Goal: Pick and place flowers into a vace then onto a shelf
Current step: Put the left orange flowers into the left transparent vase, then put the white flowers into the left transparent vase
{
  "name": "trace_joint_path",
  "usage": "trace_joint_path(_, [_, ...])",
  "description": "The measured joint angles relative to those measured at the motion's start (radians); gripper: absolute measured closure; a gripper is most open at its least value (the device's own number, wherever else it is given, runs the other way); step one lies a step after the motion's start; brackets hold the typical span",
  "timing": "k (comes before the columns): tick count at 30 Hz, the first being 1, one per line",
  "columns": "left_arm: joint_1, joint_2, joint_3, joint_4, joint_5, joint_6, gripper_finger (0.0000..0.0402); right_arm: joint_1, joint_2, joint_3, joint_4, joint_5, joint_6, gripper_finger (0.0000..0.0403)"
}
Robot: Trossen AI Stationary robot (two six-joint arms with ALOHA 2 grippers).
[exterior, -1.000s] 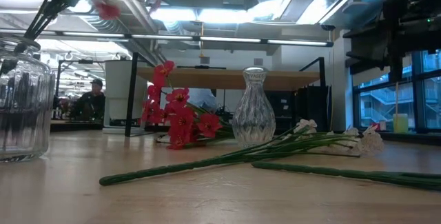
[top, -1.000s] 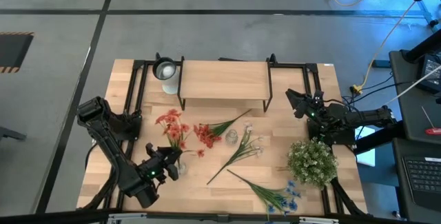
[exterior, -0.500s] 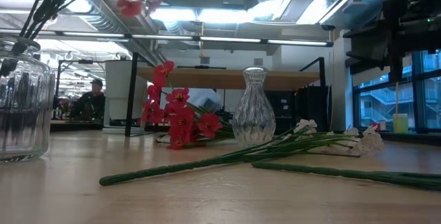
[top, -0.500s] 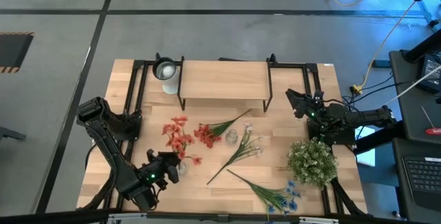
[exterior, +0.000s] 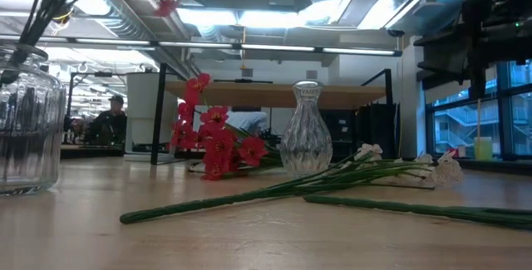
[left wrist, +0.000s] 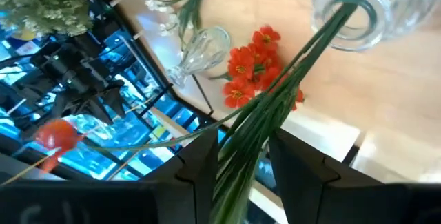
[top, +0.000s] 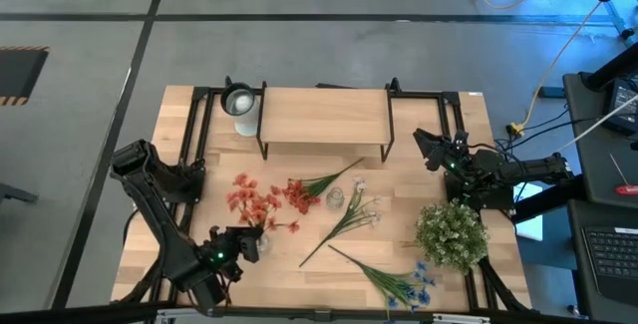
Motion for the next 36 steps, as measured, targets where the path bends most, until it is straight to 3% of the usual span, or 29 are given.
trace_joint_path(3, [0.0, -0.001, 0.026, -0.017, 0.012, -0.025, 0.0276, 0.0, 0.0, 0.0, 0.0, 0.0, 0.0, 0.0186])
trace_joint_path(8, [-0.001, -0.001, 0.055, -0.071, 0.127, -0.104, 0.0276, 0.0, 0.0, 0.0, 0.0, 0.0, -0.003, 0.0186])
trace_joint_path(13, [-0.009, -0.001, 0.092, -0.156, 0.151, -0.184, 0.0276, 0.0, 0.0, 0.0, 0.0, 0.0, -0.003, 0.0186])
trace_joint_path(18, [-0.009, -0.001, 0.162, -0.194, 0.259, -0.307, 0.0276, 0.0, 0.0, 0.0, 0.0, -0.015, -0.003, 0.0186])
trace_joint_path(25, [-0.009, -0.003, 0.27, -0.192, 0.388, -0.691, 0.0277, 0.0, 0.0, 0.0, 0.006, -0.083, -0.054, 0.0186])
trace_joint_path(30, [-0.006, -0.053, 0.302, -0.113, 0.41, -1.131, 0.0277, 0.0, 0.0, 0.0, 0.016, -0.114, -0.059, 0.0186])
trace_joint_path(36, [-0.013, -0.141, 0.302, 0.11, 0.377, -1.265, 0.0277, 0.0, 0.0, 0.029, 0.022, -0.191, -0.158, 0.0186])
